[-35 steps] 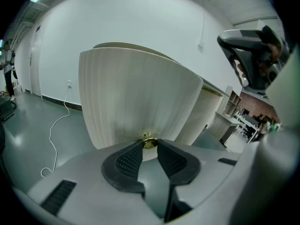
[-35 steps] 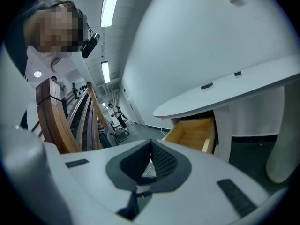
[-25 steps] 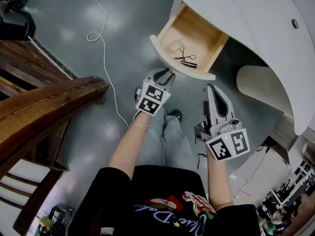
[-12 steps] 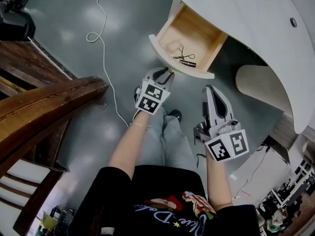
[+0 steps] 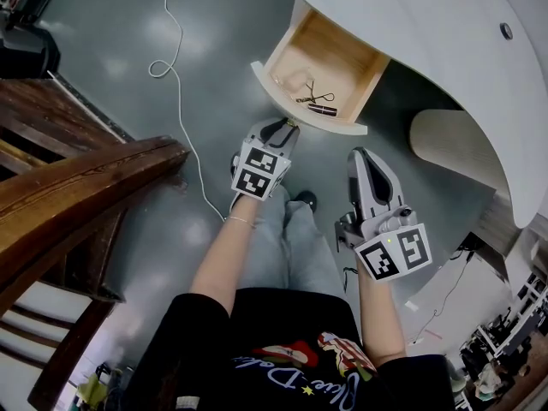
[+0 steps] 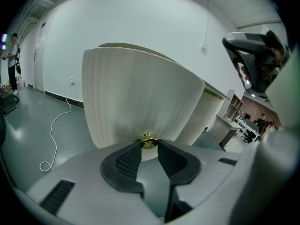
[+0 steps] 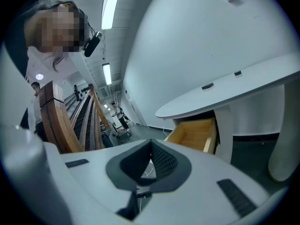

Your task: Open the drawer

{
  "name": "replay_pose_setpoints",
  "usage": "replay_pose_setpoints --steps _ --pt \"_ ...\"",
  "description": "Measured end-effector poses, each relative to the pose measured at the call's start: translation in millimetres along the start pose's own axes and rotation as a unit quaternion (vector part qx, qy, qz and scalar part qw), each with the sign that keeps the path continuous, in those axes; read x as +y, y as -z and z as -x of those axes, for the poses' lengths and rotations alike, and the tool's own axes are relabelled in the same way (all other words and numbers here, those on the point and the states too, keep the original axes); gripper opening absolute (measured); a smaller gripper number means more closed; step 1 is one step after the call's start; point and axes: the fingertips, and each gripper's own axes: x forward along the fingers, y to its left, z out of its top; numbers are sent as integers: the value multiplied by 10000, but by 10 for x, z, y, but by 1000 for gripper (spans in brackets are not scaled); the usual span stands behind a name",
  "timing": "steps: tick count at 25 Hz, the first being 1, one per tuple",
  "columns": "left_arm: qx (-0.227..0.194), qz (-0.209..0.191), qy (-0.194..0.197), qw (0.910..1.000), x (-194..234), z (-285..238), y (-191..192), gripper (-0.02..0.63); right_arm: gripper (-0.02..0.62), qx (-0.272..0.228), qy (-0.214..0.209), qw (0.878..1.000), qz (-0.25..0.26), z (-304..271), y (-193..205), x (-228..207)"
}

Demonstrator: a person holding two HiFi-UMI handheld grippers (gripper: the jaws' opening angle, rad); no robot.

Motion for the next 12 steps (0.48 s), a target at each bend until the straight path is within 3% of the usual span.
replay_pose_setpoints --steps 12 --pt "-526 -123 -18 9985 -121 486 -318 109 0 -164 -18 9998 59 120 -255 -7"
